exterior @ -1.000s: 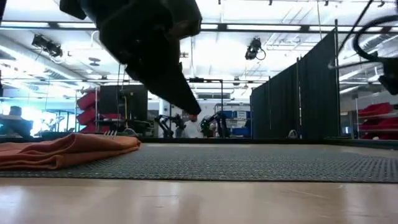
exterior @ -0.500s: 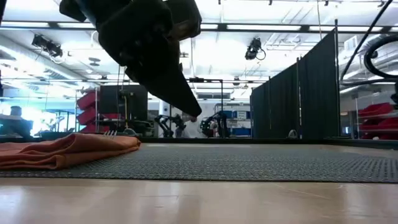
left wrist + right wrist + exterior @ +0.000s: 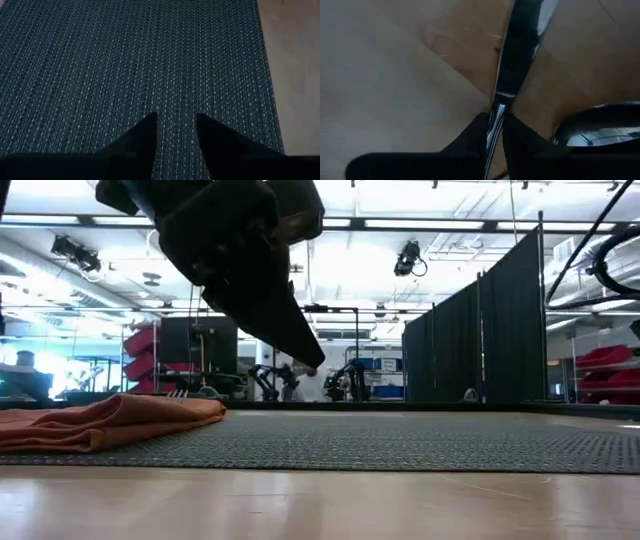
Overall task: Set table place
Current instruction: Put the silver knife on the gray placemat
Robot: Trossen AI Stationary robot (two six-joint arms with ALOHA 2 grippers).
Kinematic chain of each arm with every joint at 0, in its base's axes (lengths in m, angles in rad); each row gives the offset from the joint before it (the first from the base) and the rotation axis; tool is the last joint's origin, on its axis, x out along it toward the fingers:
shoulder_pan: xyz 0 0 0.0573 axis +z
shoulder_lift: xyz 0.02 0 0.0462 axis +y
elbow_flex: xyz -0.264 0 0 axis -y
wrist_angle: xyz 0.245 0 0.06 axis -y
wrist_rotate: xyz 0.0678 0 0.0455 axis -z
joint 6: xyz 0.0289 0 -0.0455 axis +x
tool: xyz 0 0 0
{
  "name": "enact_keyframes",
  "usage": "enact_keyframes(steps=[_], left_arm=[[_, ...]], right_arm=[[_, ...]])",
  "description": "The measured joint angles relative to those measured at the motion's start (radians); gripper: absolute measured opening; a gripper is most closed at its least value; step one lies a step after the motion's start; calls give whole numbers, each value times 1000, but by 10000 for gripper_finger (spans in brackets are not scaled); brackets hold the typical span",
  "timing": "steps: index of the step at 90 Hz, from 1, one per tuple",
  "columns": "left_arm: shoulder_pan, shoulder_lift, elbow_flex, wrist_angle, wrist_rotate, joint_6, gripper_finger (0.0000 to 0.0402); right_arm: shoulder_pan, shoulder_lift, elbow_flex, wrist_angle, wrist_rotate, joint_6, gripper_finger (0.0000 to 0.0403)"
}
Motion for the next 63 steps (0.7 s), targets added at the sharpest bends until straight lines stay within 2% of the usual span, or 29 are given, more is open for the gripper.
enact_keyframes(steps=[36, 47, 63], left_arm=[[0, -1, 0, 77, -1, 53, 121], [0, -1, 0, 90, -3, 55, 121], [0, -1, 0, 102, -3, 55, 121]], right_arm=[[23, 2, 39, 21, 61, -47, 1], [20, 2, 48, 82, 122, -64, 0], [21, 1, 48, 127, 138, -84, 1]])
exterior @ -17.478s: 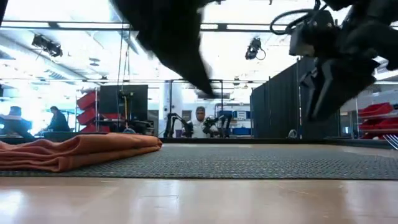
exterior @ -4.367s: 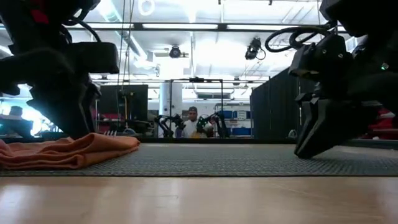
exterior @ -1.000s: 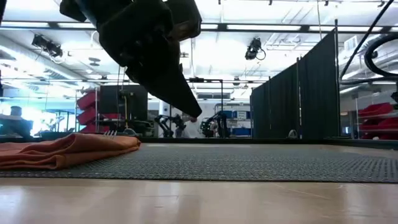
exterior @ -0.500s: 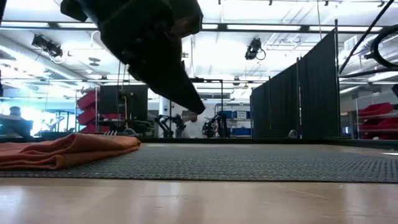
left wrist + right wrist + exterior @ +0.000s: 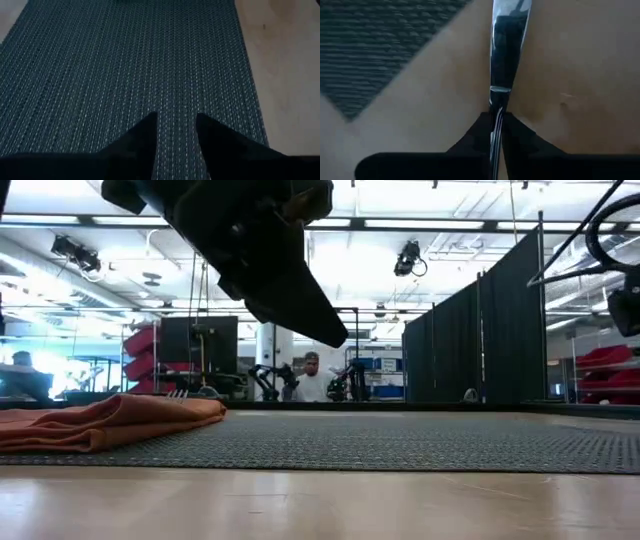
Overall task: Set table place
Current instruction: Put the silver knife on the gray placemat
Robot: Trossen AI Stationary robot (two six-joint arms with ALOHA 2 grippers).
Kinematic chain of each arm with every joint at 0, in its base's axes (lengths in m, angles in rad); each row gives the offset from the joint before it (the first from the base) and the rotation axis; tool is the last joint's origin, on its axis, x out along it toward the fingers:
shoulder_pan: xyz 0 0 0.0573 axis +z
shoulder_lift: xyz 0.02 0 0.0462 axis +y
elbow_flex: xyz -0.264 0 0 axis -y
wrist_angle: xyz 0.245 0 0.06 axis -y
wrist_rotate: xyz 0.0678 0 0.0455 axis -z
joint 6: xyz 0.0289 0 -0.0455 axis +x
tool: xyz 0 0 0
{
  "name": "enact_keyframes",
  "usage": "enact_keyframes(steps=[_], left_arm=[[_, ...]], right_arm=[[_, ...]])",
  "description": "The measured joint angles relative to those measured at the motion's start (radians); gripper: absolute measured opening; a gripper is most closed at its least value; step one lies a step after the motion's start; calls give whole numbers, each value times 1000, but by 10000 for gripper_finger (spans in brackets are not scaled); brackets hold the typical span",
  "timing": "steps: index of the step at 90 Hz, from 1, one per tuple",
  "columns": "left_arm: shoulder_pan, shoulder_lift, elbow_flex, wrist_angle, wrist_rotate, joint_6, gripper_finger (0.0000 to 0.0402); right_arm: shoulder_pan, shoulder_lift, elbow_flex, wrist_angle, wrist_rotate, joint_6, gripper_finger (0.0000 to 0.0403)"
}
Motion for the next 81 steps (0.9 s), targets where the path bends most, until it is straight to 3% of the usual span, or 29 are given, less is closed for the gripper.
enact_keyframes(steps=[36, 47, 81], left_arm=[[0, 0, 0, 3, -5, 0, 121], [0, 0, 0, 3, -5, -2, 121], [0, 0, 0, 47, -13, 18, 121]], right_arm=[[-31, 0, 2, 114, 138, -11, 0], [-64, 0, 2, 151, 200, 67, 0], [-198, 20, 3, 343, 256, 109, 0]])
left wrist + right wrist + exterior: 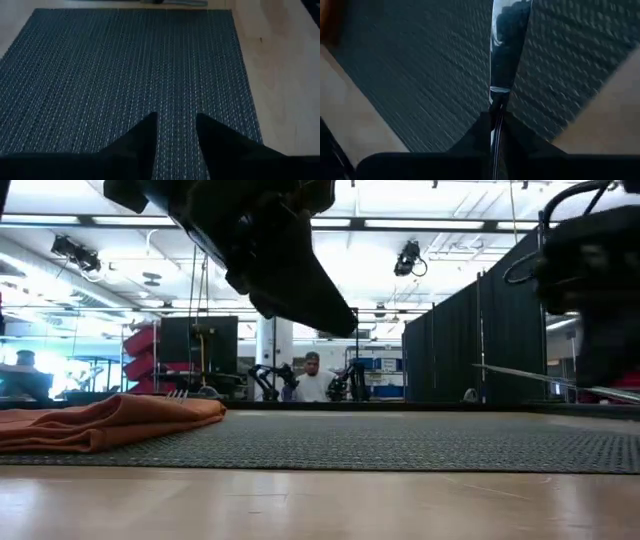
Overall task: Set table place
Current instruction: Put the silver knife on the gray placemat
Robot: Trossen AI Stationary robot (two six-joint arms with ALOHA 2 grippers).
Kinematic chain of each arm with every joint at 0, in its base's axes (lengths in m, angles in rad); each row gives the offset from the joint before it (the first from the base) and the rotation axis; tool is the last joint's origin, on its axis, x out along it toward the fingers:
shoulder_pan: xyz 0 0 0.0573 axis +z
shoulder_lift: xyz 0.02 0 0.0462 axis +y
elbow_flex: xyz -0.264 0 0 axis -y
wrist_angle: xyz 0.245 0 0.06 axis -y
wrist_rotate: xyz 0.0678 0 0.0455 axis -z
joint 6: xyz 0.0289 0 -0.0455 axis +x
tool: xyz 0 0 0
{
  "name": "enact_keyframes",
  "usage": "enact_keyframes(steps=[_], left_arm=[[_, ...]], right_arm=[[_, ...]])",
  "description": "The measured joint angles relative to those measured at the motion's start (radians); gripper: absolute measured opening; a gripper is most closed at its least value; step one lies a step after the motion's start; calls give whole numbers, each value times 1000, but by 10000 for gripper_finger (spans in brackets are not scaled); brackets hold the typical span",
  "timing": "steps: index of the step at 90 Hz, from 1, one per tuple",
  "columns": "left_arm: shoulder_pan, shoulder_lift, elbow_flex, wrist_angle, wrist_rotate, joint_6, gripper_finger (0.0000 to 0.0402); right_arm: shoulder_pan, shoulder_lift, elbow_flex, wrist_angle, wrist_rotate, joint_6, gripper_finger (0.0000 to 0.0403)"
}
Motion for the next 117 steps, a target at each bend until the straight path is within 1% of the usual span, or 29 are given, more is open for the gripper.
enact_keyframes(steps=[11, 21, 42, 47, 59, 67, 82, 88, 94, 103, 109, 117], left_arm=[[0, -1, 0, 11, 0, 4, 121], [0, -1, 0, 9, 0, 4, 121], [0, -1, 0, 8, 0, 2, 121], [0, -1, 0, 8, 0, 2, 121], [0, -1, 0, 13, 0, 2, 121], [0, -1, 0, 14, 0, 1, 121], [0, -1, 0, 27, 0, -6, 121], [0, -1, 0, 36, 0, -6, 121], [2, 8, 0, 53, -1, -6, 121], [8, 44, 1, 100, -1, 4, 121], [15, 78, 1, 121, -1, 4, 121], [23, 129, 1, 136, -2, 1, 121]], right_arm=[[-51, 53, 0, 69, 13, -3, 0], [-84, 118, 0, 142, 13, 26, 10], [-112, 221, 0, 292, 15, 31, 34], [-115, 240, 0, 303, 15, 45, 35], [-129, 272, 3, 299, 19, 146, 38], [-138, 272, 3, 288, -1, 147, 38], [-161, 197, 0, 256, -117, -60, 38], [-162, 151, 0, 256, -128, -150, 38], [-162, 112, 0, 259, -98, -240, 39], [-153, 79, 0, 271, -8, -423, 39], [-140, 77, 1, 292, 26, -538, 37], [-135, 105, 1, 290, 58, -650, 34]])
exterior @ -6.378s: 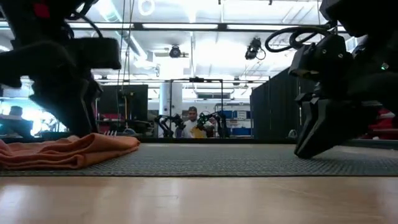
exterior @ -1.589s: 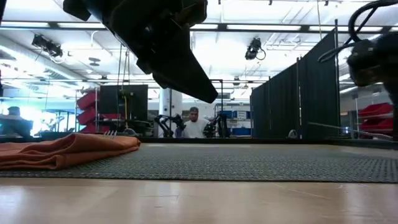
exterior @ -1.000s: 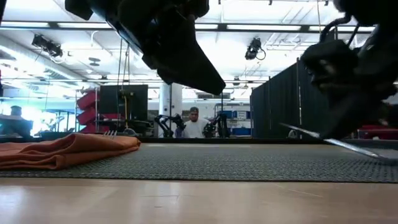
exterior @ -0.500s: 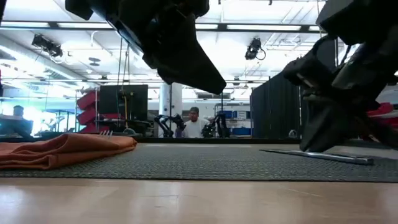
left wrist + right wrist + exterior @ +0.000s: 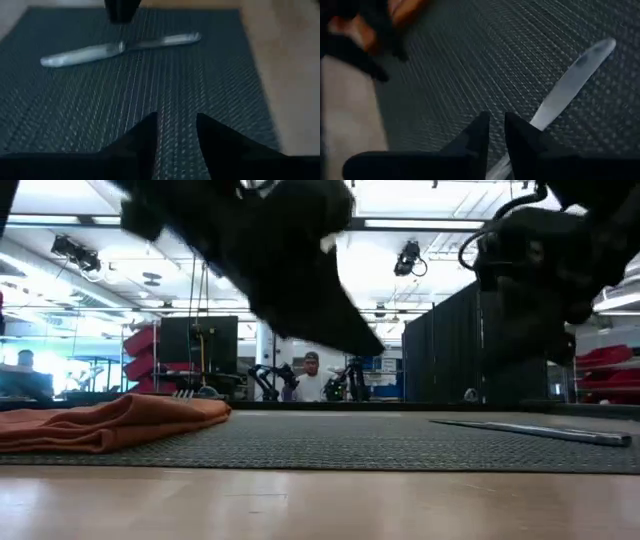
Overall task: Set table place
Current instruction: Put the silver knife on the gray placemat
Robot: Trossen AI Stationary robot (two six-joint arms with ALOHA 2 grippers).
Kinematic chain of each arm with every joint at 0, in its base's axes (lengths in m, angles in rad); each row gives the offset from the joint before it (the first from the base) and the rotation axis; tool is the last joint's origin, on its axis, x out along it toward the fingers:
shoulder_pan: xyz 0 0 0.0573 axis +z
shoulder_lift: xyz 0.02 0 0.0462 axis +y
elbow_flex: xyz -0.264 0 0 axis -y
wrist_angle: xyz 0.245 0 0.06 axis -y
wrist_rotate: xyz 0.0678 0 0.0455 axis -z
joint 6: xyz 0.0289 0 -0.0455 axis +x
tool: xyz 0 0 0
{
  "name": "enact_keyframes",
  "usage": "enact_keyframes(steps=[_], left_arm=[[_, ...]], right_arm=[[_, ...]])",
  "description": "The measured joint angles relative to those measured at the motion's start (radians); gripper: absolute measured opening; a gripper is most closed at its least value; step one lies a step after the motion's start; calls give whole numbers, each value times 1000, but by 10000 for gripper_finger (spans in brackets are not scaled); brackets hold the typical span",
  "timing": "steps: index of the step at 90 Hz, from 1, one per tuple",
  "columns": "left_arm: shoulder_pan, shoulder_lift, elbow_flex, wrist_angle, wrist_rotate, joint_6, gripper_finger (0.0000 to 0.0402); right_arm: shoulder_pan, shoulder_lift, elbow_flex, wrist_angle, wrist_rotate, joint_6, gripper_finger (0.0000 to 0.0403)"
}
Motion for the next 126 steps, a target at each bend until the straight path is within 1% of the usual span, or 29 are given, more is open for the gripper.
enact_keyframes(steps=[12, 23, 39, 50, 60, 82, 96, 112, 119, 126], left_arm=[[14, 57, 0, 30, -13, -32, 121], [20, 80, 0, 45, -13, -77, 121], [21, 82, 0, 46, -17, -84, 121], [21, 82, 0, 45, -17, -86, 121], [21, 81, 0, 44, -18, -87, 121], [21, 81, 0, 43, -19, -87, 121], [21, 81, 0, 42, -19, -87, 121], [21, 81, 0, 43, -19, -87, 121], [21, 81, 0, 43, -18, -87, 121], [21, 81, 0, 44, -18, -87, 121]], right_arm=[[-34, 50, -1, 2, 54, -78, 29], [-76, 95, -1, 18, 52, -115, 24], [-131, 151, -1, 18, 36, -127, 22], [-147, 168, -1, 44, 33, -128, 22], [-149, 168, -1, 48, 23, -150, 22], [-149, 154, 0, 4, 22, -134, 22], [-157, 85, 0, -40, 18, -142, 22], [-158, 23, 0, -40, 18, -170, 22], [-158, 25, 0, -37, 18, -185, 22], [-158, 52, 0, -24, 18, -198, 22]])
